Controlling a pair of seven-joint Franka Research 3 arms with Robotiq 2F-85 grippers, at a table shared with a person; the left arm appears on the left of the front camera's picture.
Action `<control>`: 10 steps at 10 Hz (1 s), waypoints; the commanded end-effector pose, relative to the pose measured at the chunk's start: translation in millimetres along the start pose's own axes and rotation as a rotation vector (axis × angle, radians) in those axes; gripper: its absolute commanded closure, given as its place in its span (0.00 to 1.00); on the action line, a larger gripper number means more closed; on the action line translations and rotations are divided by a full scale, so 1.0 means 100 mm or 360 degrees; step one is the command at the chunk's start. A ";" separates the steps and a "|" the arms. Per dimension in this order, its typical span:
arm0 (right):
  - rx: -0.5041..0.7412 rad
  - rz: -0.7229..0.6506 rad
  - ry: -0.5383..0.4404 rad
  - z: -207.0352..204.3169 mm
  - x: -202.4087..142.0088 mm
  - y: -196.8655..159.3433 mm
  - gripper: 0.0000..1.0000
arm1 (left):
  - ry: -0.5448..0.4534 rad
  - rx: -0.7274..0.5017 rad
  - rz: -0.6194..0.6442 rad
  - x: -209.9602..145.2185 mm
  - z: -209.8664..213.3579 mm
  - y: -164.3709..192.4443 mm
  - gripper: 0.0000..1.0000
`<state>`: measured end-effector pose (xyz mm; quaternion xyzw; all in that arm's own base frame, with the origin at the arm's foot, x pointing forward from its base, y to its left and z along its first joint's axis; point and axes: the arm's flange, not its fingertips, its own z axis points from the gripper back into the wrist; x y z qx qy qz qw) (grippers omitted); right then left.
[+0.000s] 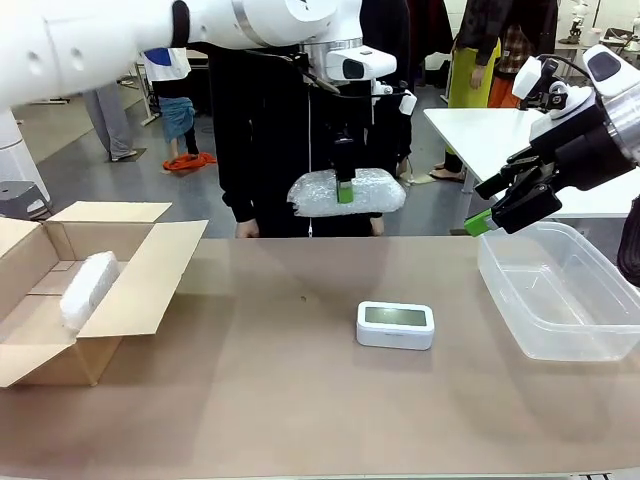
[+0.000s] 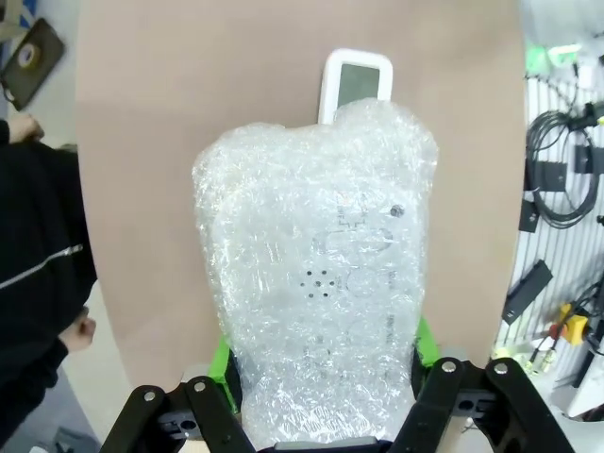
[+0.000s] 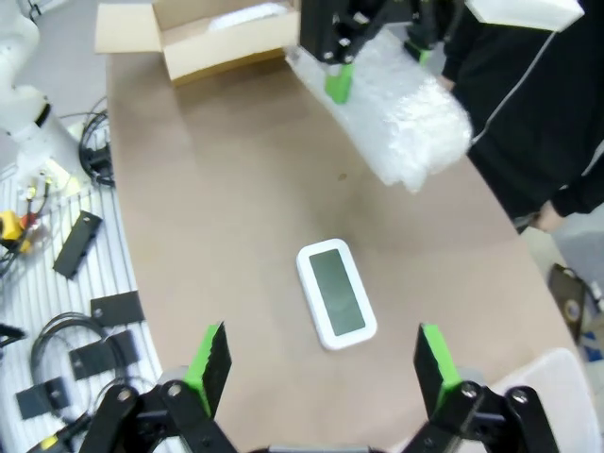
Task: Separate and place wrapped and unwrapped clocks.
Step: Pick up the Digital clock indicated by the person.
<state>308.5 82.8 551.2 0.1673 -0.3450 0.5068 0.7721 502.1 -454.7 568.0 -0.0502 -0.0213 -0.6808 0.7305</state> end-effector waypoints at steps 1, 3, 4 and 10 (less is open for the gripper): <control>0.0038 0.0006 -0.0033 -0.02 -0.03 -0.01 0.00 | -0.0055 0.0112 -0.0046 -0.75 -0.33 -0.65 0.80; 0.0038 0.0006 -0.0033 -0.02 -0.03 -0.01 0.00 | -0.0050 0.0192 -0.0098 -0.88 -0.41 -0.69 0.80; 0.0038 0.0006 -0.0033 -0.02 -0.03 -0.01 0.00 | -0.0132 0.0224 -0.0106 -0.90 -0.44 -0.64 0.80; 0.0038 0.0006 -0.0033 -0.02 -0.03 -0.01 0.00 | 0.0021 0.0152 -0.0024 -0.55 -0.24 -0.44 0.80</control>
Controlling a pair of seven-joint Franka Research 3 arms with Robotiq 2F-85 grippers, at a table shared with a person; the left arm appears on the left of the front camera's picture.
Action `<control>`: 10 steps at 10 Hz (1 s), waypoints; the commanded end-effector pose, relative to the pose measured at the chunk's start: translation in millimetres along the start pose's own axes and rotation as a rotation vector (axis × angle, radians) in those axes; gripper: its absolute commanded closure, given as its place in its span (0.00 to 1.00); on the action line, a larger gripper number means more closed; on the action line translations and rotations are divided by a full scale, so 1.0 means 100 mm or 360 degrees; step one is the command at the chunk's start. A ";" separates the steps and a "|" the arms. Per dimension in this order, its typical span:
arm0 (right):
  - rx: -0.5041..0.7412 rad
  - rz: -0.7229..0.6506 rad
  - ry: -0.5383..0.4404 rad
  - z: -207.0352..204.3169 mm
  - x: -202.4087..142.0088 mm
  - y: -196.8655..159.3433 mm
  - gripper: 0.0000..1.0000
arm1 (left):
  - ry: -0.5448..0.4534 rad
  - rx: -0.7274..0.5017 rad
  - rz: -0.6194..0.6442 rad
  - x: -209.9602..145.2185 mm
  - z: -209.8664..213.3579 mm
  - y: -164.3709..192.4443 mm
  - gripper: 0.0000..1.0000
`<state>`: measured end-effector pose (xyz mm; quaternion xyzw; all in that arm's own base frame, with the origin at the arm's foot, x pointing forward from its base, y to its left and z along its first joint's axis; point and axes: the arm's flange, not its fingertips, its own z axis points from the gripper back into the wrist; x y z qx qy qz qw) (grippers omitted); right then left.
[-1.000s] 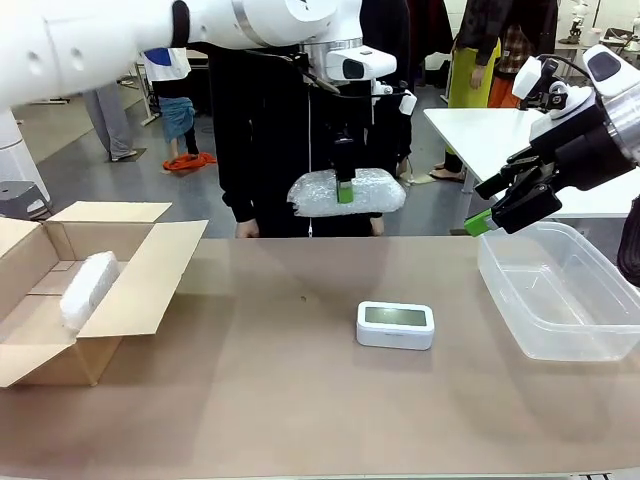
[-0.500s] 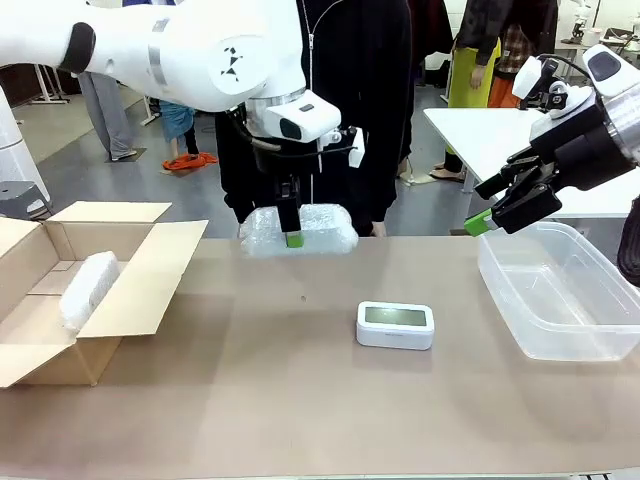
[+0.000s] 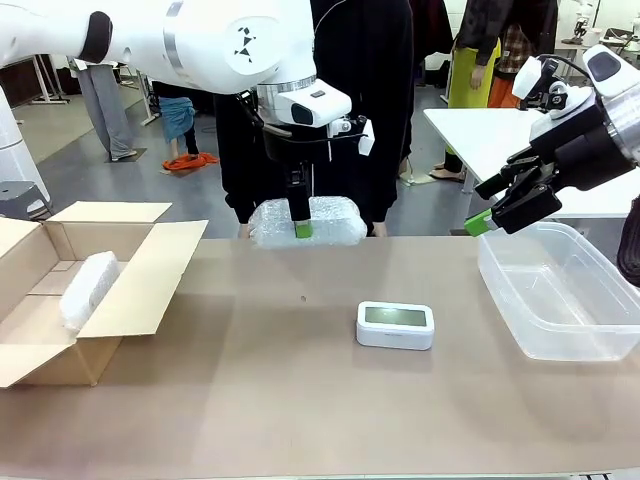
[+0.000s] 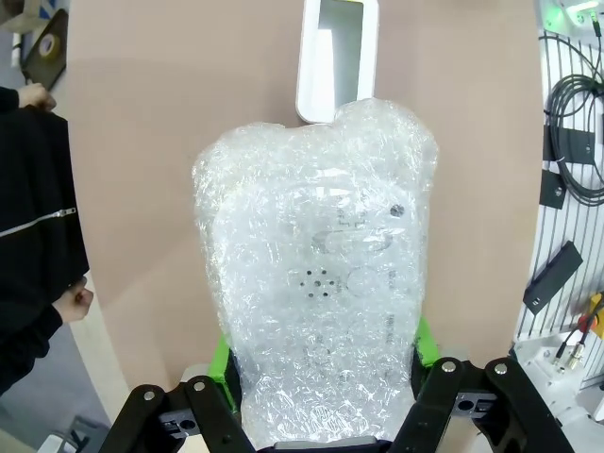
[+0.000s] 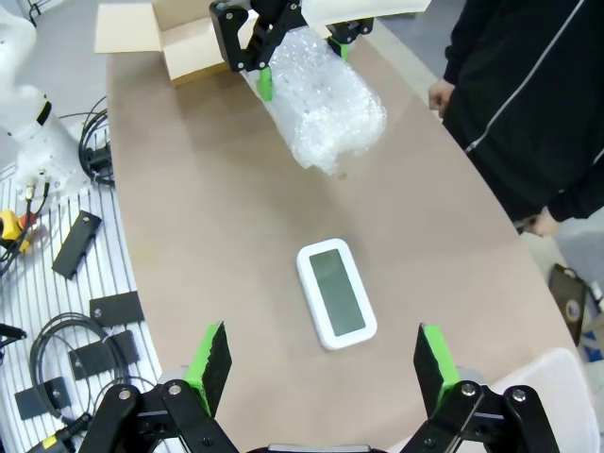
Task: Separate and place wrapped and unwrapped clocks.
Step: Pick up the Digital clock indicated by the person, then if the picked Digital clock is wrapped, place it in the Package Box ; if not, place it in the Organizing box.
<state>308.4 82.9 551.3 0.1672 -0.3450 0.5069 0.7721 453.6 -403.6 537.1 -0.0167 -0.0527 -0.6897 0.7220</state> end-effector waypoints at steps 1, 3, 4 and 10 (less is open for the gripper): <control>0.0038 0.0006 -0.0033 -0.02 -0.03 -0.01 0.00 | 0.0022 0.0008 0.0022 0.02 0.03 0.00 0.80; 0.0038 0.0006 -0.0033 -0.02 -0.03 -0.01 0.00 | 0.0022 0.0008 0.0022 0.02 0.03 0.00 0.80; 0.0038 0.0006 -0.0033 -0.02 -0.03 -0.01 0.00 | 0.0022 0.0008 0.0022 0.02 0.03 0.00 0.80; 0.0038 0.0006 -0.0033 -0.02 -0.03 -0.01 0.00 | 0.0022 0.0008 0.0022 0.02 0.03 0.00 0.80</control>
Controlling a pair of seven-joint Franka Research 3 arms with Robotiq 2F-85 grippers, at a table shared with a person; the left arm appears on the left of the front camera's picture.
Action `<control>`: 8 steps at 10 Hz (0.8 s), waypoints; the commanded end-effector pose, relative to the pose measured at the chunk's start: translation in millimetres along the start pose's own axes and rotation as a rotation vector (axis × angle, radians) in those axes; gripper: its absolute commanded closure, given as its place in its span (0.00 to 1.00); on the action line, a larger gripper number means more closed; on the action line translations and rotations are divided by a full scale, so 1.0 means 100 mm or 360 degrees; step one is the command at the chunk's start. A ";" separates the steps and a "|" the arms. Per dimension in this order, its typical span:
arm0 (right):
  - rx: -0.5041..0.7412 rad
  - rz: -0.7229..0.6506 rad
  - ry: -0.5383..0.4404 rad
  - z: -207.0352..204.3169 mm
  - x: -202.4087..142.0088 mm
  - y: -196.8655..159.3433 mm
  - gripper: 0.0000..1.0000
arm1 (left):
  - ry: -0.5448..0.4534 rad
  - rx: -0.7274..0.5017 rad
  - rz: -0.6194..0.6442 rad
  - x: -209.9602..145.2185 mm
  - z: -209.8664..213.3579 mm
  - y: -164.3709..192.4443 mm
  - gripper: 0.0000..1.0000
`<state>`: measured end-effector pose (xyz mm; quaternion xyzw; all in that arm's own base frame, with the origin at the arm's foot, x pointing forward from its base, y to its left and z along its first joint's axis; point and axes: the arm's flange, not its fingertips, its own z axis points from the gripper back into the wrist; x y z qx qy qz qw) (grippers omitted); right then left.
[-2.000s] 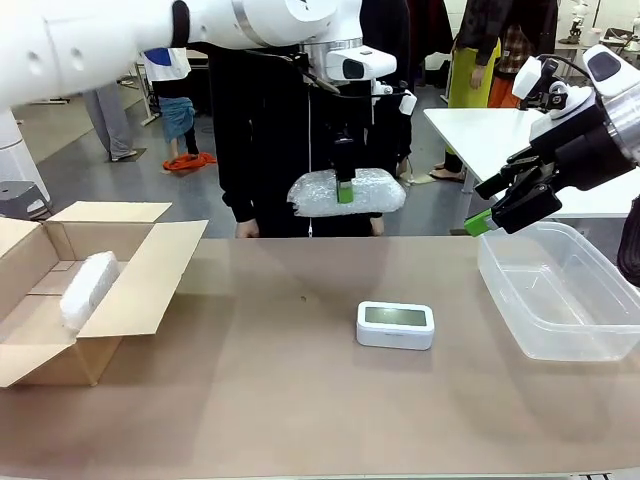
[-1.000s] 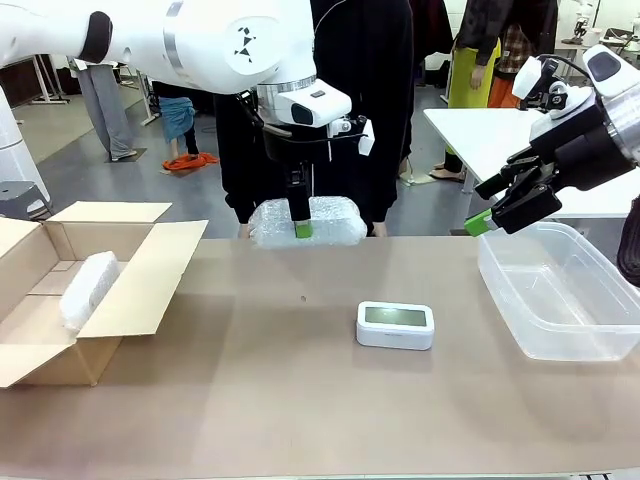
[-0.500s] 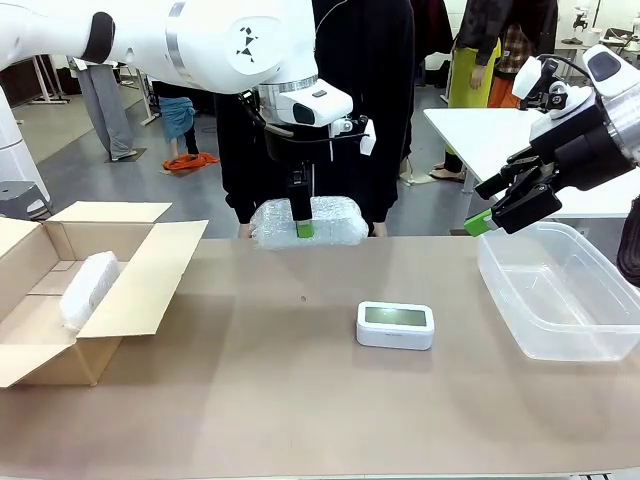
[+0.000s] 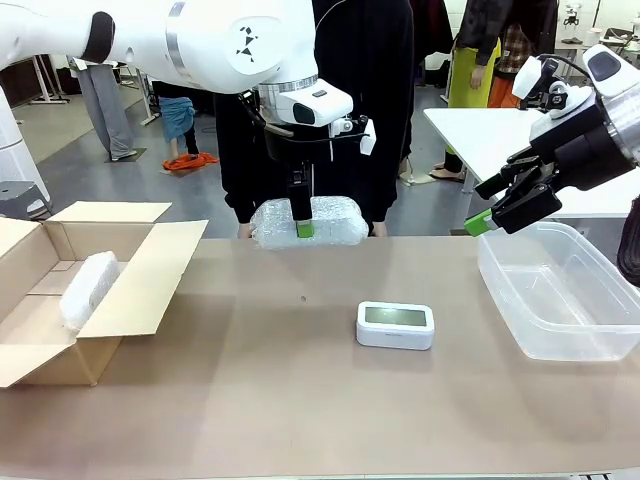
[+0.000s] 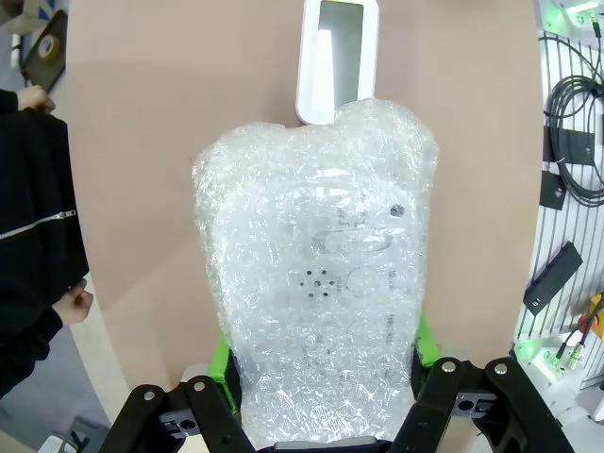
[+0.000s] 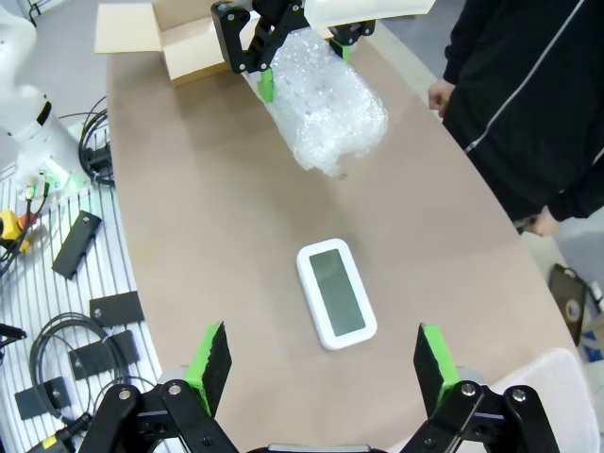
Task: Separate and place wrapped and unwrapped clocks.
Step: If the picked Digital clock is wrapped, place it in the Package Box ; if not, place it in the Organizing box.
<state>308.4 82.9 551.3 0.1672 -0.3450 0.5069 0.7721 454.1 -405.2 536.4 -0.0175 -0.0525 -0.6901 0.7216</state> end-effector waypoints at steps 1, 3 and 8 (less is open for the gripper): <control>0.0038 0.0006 -0.0033 -0.02 -0.03 -0.01 0.00 | 0.0023 0.0011 0.0023 0.01 0.04 -0.01 0.80; 0.0038 0.0006 -0.0033 -0.02 -0.03 -0.01 0.00 | 0.0023 0.0011 0.0023 0.01 0.04 -0.01 0.80; 0.0038 0.0006 -0.0033 -0.02 -0.03 -0.01 0.00 | -0.0009 -0.0019 0.0440 -0.50 0.10 0.12 0.20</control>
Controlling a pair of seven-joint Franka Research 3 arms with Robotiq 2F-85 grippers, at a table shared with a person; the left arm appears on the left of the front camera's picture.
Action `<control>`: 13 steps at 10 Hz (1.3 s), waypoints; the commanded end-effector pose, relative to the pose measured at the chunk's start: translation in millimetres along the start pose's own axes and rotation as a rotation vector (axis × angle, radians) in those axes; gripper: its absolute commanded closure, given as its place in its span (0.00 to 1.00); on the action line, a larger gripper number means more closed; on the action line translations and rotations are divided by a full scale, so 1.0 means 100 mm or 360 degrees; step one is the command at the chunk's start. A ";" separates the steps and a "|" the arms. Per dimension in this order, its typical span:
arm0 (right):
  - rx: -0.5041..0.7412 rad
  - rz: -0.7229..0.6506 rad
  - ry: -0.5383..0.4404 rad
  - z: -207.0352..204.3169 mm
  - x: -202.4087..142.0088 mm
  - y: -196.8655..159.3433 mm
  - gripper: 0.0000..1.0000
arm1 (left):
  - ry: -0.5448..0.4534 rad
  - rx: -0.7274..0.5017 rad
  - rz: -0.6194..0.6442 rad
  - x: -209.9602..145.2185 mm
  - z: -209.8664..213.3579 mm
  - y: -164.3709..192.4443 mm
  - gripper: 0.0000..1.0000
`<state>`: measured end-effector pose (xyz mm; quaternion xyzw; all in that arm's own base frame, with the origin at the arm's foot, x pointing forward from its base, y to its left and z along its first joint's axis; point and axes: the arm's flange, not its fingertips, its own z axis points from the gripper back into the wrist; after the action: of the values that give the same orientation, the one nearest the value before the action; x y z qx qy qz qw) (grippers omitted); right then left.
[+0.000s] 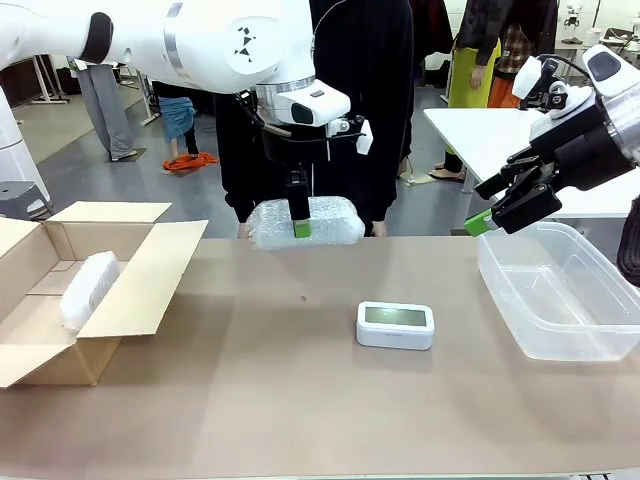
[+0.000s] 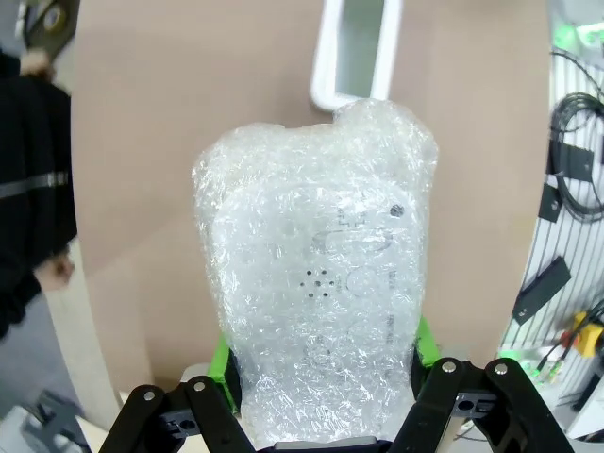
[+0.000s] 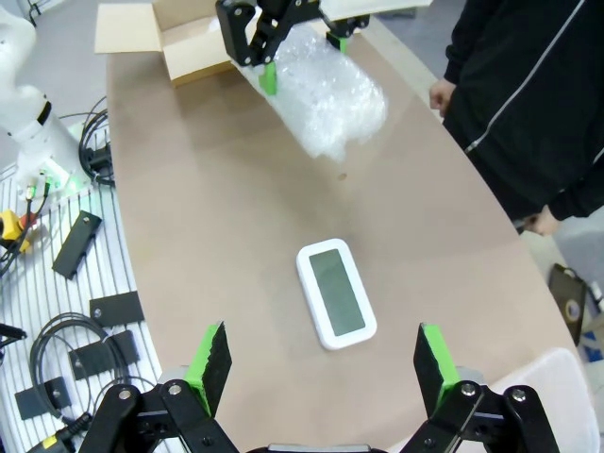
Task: Separate and place wrapped and unwrapped clocks.
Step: If the picked Digital clock is wrapped, place it in the Package Box ; if not, place it in the Organizing box.
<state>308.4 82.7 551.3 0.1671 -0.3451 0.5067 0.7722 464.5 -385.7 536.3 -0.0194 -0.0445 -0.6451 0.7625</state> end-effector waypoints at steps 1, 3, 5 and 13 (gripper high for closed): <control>0.0039 0.0006 -0.0033 -0.02 -0.03 -0.01 0.00 | -0.0118 -0.0013 0.0472 -0.66 0.15 0.25 0.20; 0.0039 0.0006 -0.0033 -0.02 -0.03 -0.01 0.00 | -0.0213 -0.0011 0.0973 -1.40 0.15 0.63 0.20; 0.0039 0.0006 -0.0033 -0.02 -0.03 -0.01 0.00 | -0.0146 -0.0035 0.1503 -2.15 0.12 0.74 0.20; 0.0039 0.0006 -0.0033 -0.02 -0.03 -0.01 0.00 | -0.0139 -0.0055 0.2578 -3.88 -0.54 1.08 0.20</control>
<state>308.6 81.4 551.5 0.1660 -0.3455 0.5053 0.7732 509.9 10.6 450.5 -0.0768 -0.0183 0.1023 0.9916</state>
